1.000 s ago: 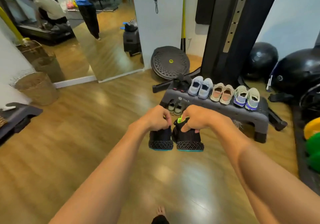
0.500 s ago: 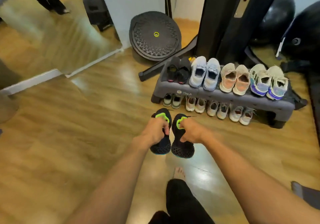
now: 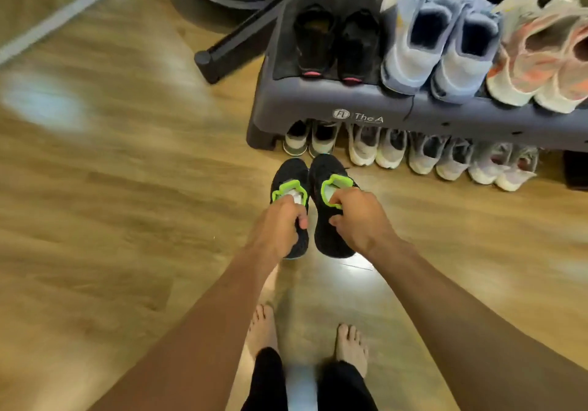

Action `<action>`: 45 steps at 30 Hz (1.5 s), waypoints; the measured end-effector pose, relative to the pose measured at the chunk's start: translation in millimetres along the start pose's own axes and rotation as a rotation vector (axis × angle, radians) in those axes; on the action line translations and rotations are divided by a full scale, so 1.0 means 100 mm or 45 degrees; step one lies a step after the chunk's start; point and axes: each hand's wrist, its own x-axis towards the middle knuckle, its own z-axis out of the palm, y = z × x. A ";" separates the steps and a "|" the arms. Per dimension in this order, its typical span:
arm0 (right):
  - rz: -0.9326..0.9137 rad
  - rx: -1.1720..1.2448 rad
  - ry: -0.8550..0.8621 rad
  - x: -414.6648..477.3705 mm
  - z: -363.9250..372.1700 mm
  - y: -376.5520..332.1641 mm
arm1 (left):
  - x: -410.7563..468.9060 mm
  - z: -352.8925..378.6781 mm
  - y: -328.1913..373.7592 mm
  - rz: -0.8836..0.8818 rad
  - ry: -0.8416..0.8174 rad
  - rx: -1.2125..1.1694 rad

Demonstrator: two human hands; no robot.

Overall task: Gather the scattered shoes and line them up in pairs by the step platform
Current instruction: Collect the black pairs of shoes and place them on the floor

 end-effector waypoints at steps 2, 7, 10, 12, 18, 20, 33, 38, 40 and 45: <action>-0.015 0.001 0.082 0.40 0.43 0.12 | 0.34 0.34 -0.36 0.051 0.051 0.013; -0.018 0.038 0.180 1.18 1.36 0.30 | 1.00 1.11 -1.15 0.140 0.071 0.114; -0.028 0.039 0.242 1.49 1.76 0.39 | 1.28 1.43 -1.45 0.159 0.092 0.129; -0.031 -0.005 0.248 1.63 1.97 0.43 | 1.39 1.55 -1.59 0.144 0.106 0.089; -0.015 -0.046 0.244 1.69 2.38 0.42 | 1.35 1.67 -1.93 0.266 0.130 0.131; 0.009 -0.048 0.270 1.66 2.46 0.42 | 1.32 1.70 -1.92 0.283 0.168 0.130; 0.018 -0.032 0.330 1.68 2.70 0.52 | 1.42 1.87 -1.89 0.255 0.247 0.268; 0.068 -0.052 0.118 1.71 2.77 0.53 | 1.40 1.87 -1.85 0.176 0.074 0.309; 0.063 -0.053 0.006 1.69 2.74 0.55 | 1.39 1.82 -1.79 0.126 0.051 0.316; 0.090 -0.031 -0.105 1.62 2.48 0.51 | 1.37 1.63 -1.62 -0.059 -0.048 0.470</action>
